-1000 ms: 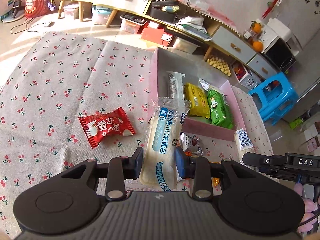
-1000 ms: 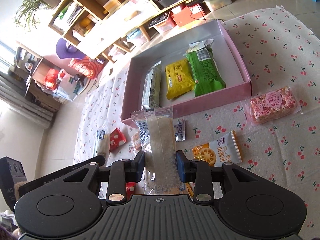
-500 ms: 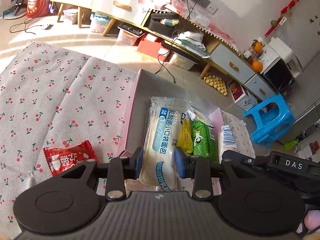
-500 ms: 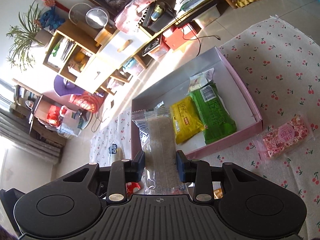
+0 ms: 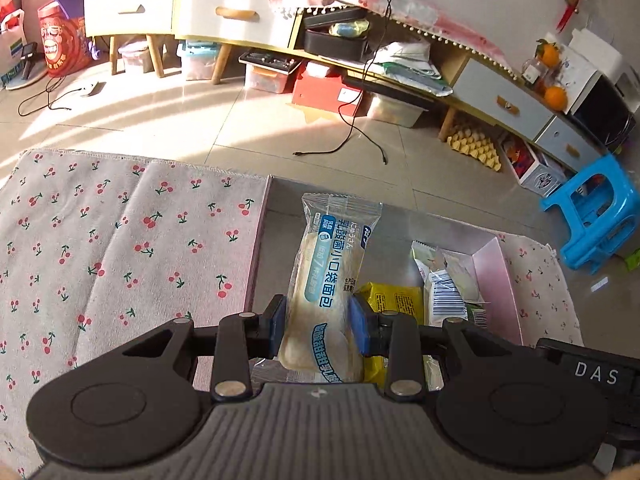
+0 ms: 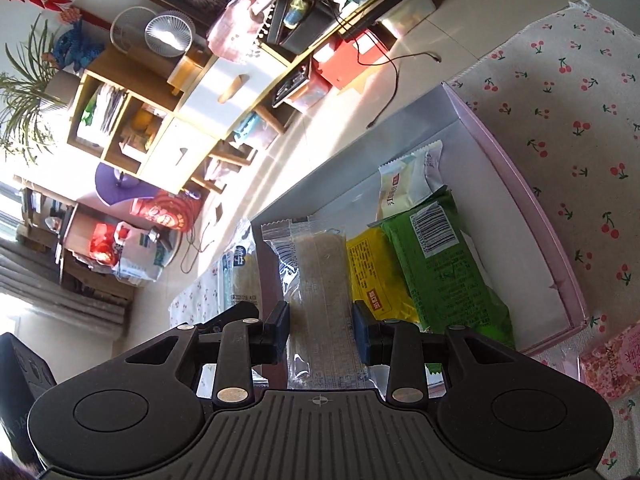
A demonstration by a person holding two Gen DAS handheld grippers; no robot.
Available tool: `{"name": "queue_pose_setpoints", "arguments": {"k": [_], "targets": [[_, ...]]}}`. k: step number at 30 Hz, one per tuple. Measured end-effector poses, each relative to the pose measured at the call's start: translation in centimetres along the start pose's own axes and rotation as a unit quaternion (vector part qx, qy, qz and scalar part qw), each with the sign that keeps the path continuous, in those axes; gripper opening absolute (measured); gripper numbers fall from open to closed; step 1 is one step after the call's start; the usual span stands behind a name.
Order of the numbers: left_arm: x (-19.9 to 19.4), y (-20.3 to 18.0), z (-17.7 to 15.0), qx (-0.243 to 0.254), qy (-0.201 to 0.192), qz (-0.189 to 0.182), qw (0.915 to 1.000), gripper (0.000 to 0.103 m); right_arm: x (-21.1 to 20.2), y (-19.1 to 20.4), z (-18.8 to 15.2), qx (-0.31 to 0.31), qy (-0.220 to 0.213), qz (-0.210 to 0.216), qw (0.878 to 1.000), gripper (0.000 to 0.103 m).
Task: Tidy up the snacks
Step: 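Carry the bread packet and rice-cake bag into the pink box and open both grippers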
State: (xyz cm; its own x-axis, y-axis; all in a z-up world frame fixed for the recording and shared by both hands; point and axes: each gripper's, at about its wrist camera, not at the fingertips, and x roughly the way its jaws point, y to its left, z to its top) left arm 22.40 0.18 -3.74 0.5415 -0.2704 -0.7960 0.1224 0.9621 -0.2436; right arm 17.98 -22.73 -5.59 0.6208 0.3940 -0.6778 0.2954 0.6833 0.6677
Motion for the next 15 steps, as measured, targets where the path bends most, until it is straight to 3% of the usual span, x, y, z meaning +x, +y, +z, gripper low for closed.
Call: {"name": "queue_pose_setpoints", "arguments": {"k": [12, 13, 14, 15], "targets": [[0.8, -0.9, 0.9, 0.054, -0.010, 0.054, 0.9971, 0.033, 2.2, -0.7, 1.1, 0.027, 0.009, 0.039, 0.999, 0.036], [0.6, -1.0, 0.9, 0.056, -0.016, 0.055, 0.9968, 0.034, 2.2, -0.7, 1.2, 0.032, 0.011, 0.043, 0.999, 0.037], [0.4, -1.1, 1.0, 0.060, -0.021, 0.056, 0.9964, 0.034, 2.2, -0.8, 1.3, 0.037, 0.013, 0.043, 0.998, 0.048], [0.3, -1.1, 1.0, 0.062, -0.021, 0.057, 0.9962, 0.035, 2.1, -0.8, 1.4, 0.040, 0.011, 0.039, 0.998, 0.052]]}}
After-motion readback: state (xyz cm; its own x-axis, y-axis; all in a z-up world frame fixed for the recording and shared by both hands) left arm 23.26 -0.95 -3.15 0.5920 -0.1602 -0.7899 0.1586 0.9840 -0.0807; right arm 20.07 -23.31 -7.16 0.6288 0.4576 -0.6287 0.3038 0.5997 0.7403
